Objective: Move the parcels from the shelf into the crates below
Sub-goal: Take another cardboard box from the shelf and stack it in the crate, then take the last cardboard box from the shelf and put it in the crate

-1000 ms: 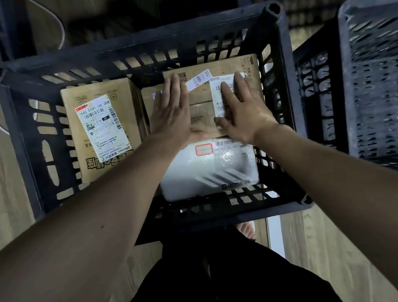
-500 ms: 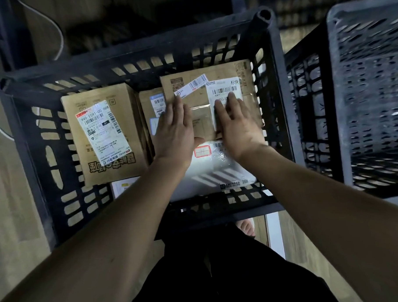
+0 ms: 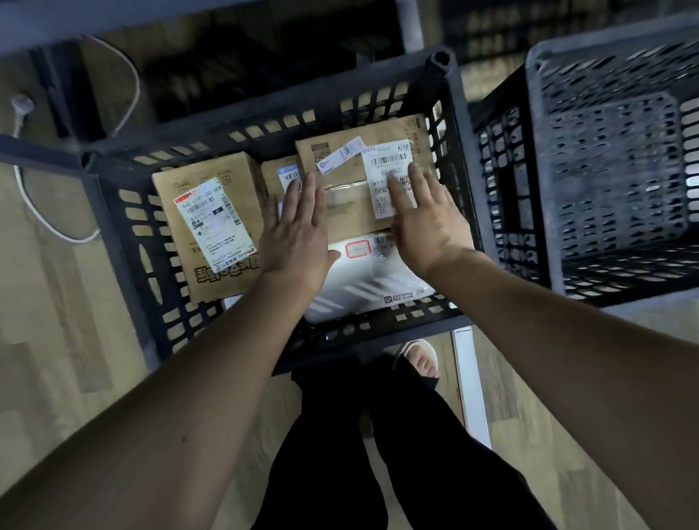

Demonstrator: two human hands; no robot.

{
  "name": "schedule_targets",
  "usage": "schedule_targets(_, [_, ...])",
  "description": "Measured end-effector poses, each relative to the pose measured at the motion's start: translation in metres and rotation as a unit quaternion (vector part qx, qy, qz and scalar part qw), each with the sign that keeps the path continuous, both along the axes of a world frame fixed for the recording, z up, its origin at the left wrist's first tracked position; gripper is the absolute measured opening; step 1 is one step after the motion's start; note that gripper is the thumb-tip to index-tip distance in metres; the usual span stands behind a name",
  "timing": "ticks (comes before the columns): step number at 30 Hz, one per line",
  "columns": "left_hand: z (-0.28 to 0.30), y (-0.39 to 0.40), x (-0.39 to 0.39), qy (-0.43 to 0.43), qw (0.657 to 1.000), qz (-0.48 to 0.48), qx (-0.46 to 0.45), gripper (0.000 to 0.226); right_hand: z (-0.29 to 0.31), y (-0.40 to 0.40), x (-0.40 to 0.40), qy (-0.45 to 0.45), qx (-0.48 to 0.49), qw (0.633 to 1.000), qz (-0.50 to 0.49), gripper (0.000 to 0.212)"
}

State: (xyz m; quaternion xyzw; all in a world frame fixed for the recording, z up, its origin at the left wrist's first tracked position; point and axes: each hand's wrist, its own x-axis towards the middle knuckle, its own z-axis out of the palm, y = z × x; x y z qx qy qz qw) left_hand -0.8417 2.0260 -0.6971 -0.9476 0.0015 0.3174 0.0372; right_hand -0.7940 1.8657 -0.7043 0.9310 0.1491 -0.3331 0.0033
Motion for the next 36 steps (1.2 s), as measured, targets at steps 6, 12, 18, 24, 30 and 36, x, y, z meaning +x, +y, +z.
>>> schedule_targets(6, [0.114,0.013,0.013,-0.024,1.0,0.006,0.017,0.081,0.104,0.005,0.009,-0.018,-0.028,0.999,0.026,0.073])
schedule_targets(12, [0.244,0.029,0.013,-0.059,0.995,0.042,0.071,0.073,0.222,0.028,0.016,-0.049,-0.031,0.997,0.047,0.074])
schedule_targets(18, [0.364,0.036,-0.006,-0.097,0.989,0.074,0.082,0.065,0.341,0.038,0.013,-0.101,0.027,0.993,0.047,0.072])
schedule_targets(24, [0.466,0.035,-0.029,-0.188,0.975,0.102,0.061,0.058,0.44,0.041,-0.004,-0.15,0.09,0.983,0.048,0.068])
schedule_targets(30, [0.545,0.051,-0.024,-0.264,0.959,0.076,0.073,0.05,0.517,0.046,-0.009,-0.201,0.142,0.967,0.069,0.063])
schedule_targets(36, [0.612,0.083,0.004,-0.352,0.929,0.06,0.096,0.039,0.584,0.065,0.018,-0.27,0.194,0.941,0.07,0.059])
